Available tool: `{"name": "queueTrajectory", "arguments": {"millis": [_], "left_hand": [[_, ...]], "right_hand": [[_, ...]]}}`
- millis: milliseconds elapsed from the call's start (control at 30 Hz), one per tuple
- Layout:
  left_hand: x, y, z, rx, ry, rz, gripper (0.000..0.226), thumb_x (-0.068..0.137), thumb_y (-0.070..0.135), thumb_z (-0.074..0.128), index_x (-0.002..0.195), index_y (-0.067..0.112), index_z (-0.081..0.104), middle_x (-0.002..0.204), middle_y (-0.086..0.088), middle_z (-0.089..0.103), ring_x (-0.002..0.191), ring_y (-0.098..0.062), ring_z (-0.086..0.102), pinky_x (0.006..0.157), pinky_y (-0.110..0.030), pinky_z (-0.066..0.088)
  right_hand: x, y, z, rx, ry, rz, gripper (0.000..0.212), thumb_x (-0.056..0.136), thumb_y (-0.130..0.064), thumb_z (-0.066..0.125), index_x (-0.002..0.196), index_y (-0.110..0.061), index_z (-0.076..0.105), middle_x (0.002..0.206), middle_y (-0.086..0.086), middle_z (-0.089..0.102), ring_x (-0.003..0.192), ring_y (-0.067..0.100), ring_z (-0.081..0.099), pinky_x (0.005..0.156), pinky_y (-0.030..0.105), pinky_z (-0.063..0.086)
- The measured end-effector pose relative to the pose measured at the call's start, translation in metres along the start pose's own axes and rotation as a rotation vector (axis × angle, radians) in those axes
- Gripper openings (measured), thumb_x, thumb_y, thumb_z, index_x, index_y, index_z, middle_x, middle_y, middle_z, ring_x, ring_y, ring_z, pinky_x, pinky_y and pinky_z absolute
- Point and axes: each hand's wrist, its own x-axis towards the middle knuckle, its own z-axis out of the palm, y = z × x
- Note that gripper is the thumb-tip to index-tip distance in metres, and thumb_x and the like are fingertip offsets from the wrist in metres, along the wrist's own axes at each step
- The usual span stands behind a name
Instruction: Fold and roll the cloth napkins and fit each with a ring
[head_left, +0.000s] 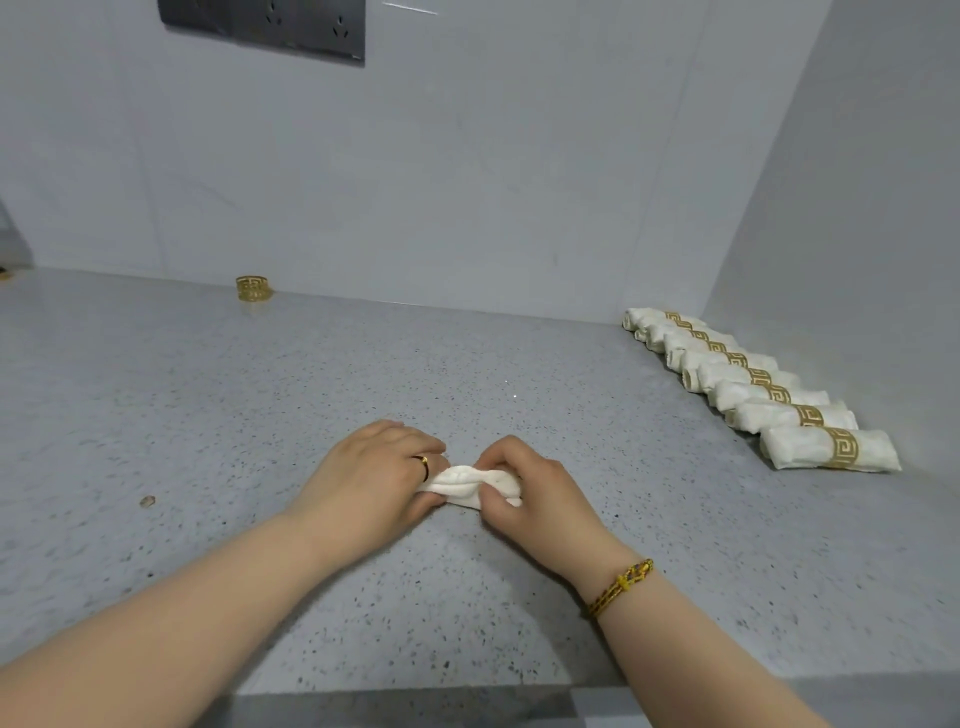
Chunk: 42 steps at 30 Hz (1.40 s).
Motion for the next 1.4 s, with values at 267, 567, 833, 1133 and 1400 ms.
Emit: {"name": "queueTrajectory", "arguments": {"millis": [267,567,833,1133,1400], "left_hand": [[0.013,-0.014,-0.018,-0.410,-0.365,-0.342,0.012,0.084,0.038,0.060,0.091,0.028,0.064,0.075,0.016,0.055,0.069,0.001,0.052,0.061,-0.013,0.036],[-0.007,-0.085,-0.035,-0.679,-0.106,-0.696,0.022,0.083,0.026,0.064,0.070,0.009,0.066,0.042,0.009,0.050,0.039,-0.002,0.045,0.041,-0.011,0.031],[-0.044,-0.192,-0.026,-0.991,0.477,-1.106,0.020,0.085,0.024,0.062,0.073,0.007,0.059,0.033,0.004,0.051,0.035,-0.016,0.050,0.032,-0.013,0.035],[-0.053,-0.238,-0.003,-0.977,0.646,-1.164,0.013,0.078,0.033,0.067,0.073,0.021,0.066,0.041,0.008,0.059,0.049,-0.026,0.054,0.057,-0.032,0.045],[-0.050,-0.240,-0.001,-1.046,0.694,-1.240,0.006,0.073,0.037,0.070,0.069,0.032,0.068,0.041,0.004,0.058,0.044,-0.028,0.052,0.053,-0.035,0.043]], "right_hand": [[0.004,-0.004,-0.007,0.251,-0.057,0.100,0.013,0.085,-0.015,0.060,0.096,-0.022,0.063,0.083,-0.021,0.055,0.074,-0.005,0.052,0.068,0.004,0.039],[0.077,-0.029,-0.007,0.419,0.020,0.178,0.017,0.089,-0.013,0.055,0.106,-0.010,0.056,0.093,0.006,0.062,0.068,0.003,0.058,0.067,0.009,0.045],[0.181,-0.021,0.064,-0.073,-0.098,0.162,0.032,0.090,-0.019,0.052,0.122,-0.010,0.052,0.125,0.005,0.052,0.104,0.016,0.050,0.093,0.022,0.036],[0.350,-0.060,0.166,-0.424,-0.253,-0.015,0.043,0.096,-0.016,0.035,0.140,-0.014,0.032,0.146,0.007,0.032,0.133,0.026,0.029,0.108,0.032,0.026],[0.411,-0.086,0.219,-0.487,-0.196,-0.099,0.059,0.087,0.002,0.037,0.142,-0.019,0.025,0.138,0.010,0.039,0.125,0.028,0.036,0.101,0.034,0.033]]}}
